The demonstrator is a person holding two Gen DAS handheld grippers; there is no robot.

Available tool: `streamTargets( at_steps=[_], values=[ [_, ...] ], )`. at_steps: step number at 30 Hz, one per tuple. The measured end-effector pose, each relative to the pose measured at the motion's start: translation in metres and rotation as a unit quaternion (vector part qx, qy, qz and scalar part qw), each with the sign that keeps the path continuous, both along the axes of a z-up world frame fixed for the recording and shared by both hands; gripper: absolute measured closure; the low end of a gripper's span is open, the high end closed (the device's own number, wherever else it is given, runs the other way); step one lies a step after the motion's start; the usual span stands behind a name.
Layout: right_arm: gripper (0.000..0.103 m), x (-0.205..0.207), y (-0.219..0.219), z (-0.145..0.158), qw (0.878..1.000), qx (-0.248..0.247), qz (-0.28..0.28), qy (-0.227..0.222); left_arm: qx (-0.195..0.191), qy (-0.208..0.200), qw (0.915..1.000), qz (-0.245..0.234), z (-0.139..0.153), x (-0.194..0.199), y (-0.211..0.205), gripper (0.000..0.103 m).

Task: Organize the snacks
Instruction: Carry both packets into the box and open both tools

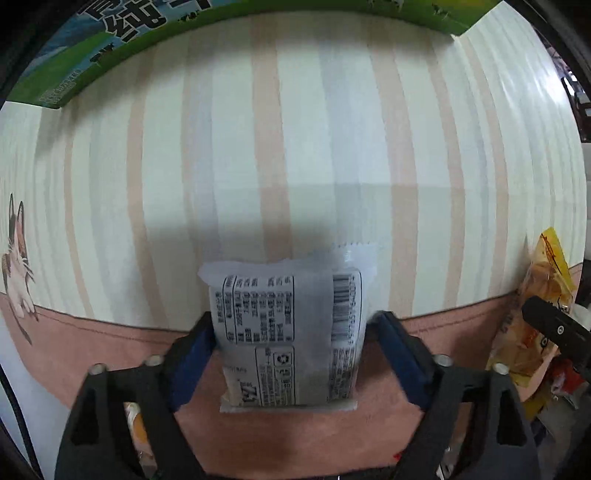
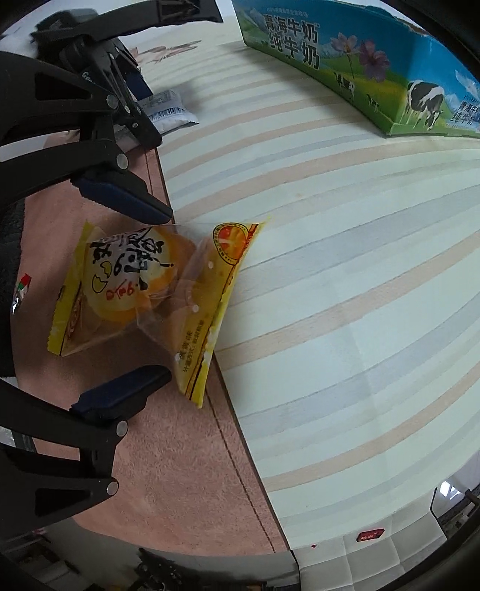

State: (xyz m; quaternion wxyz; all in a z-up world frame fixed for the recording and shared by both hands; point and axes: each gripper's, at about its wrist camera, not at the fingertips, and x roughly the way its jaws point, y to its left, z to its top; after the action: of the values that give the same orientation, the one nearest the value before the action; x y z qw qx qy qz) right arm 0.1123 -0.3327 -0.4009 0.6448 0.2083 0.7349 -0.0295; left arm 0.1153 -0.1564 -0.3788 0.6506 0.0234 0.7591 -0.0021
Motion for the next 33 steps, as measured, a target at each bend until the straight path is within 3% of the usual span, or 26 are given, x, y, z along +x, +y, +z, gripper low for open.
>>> streamTargets(
  at_steps=[2,7,9,13,15,18,22,27,33],
  values=[
    [0.022,-0.001,-0.004,-0.005,1.000,0.002,-0.004,0.000,-0.004,0.000,1.0000,0.005,-0.003,-0.003,-0.001,0.000],
    [0.022,-0.006,-0.008,-0.012,1.000,0.000,-0.010,0.008,-0.017,0.013,0.9997,0.011,-0.017,0.002,0.015,0.000],
    [0.022,-0.007,-0.007,-0.014,1.000,0.001,-0.016,0.009,-0.021,0.008,0.9993,0.029,-0.017,0.003,0.021,0.007],
    [0.024,-0.014,-0.007,-0.023,1.000,0.000,-0.020,0.008,-0.012,-0.004,0.9993,0.035,-0.011,0.001,0.030,0.035],
    [0.029,-0.016,-0.006,-0.024,1.000,-0.009,-0.019,-0.002,-0.019,-0.001,0.9992,0.034,-0.010,-0.002,0.032,0.035],
    [0.049,-0.017,-0.004,-0.019,0.999,-0.018,-0.018,-0.025,-0.014,-0.003,0.9994,0.031,-0.012,-0.007,0.036,0.035],
    [0.057,-0.023,-0.007,-0.016,0.999,-0.021,-0.032,-0.038,-0.015,-0.002,0.9995,0.028,-0.010,-0.019,0.030,0.035],
    [0.061,-0.028,0.009,-0.007,0.999,-0.015,-0.018,-0.048,-0.020,-0.013,0.9996,0.017,-0.010,-0.010,0.025,0.035],
    [0.061,-0.024,0.039,0.019,0.997,0.001,0.014,-0.079,-0.045,-0.049,0.9978,0.001,0.028,-0.006,0.028,0.035]
  ],
)
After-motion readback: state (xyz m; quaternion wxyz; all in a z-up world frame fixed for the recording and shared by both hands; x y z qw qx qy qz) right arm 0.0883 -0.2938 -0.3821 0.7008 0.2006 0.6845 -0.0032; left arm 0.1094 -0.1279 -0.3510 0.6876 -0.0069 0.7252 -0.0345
